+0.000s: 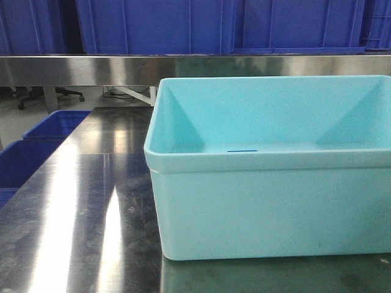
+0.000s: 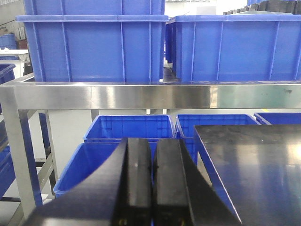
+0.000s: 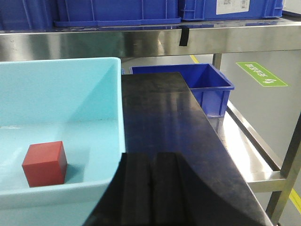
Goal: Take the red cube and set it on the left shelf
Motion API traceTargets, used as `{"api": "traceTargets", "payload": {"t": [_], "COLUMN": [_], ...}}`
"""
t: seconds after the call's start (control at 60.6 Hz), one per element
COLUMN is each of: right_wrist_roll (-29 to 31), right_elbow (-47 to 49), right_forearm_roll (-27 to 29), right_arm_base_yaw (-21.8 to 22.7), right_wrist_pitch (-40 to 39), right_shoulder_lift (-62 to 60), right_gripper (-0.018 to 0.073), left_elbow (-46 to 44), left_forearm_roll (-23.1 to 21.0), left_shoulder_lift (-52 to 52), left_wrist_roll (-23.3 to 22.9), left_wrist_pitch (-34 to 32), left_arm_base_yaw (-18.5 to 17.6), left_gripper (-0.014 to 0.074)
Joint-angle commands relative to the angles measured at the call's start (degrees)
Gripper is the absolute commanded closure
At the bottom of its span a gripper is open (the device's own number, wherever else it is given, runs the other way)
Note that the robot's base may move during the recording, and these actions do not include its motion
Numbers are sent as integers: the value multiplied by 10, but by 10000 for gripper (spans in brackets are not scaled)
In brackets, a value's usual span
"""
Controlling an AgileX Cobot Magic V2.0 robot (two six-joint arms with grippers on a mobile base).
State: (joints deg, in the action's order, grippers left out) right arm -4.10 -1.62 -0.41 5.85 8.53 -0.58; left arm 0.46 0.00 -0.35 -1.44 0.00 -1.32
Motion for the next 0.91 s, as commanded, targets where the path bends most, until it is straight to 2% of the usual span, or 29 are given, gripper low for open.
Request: {"api": "traceTargets", "payload": {"t": [0.0, 0.892], "right_wrist_roll": [2, 2], "right_elbow": [9, 9], "right_forearm_roll": [-6, -6], "right_arm_base_yaw": [0, 0], "right_wrist_pitch": [-50, -50], "right_shoulder_lift": [-13, -13], "right_gripper": [510, 510], "left_elbow": [14, 14], "left_forearm_roll": [0, 0], "left_shoulder_lift": [-9, -9], "left_wrist_roll": [0, 0], "left_wrist_pitch": [-49, -49], "left_arm_base_yaw": [-2, -2], "left_gripper": [495, 495]}}
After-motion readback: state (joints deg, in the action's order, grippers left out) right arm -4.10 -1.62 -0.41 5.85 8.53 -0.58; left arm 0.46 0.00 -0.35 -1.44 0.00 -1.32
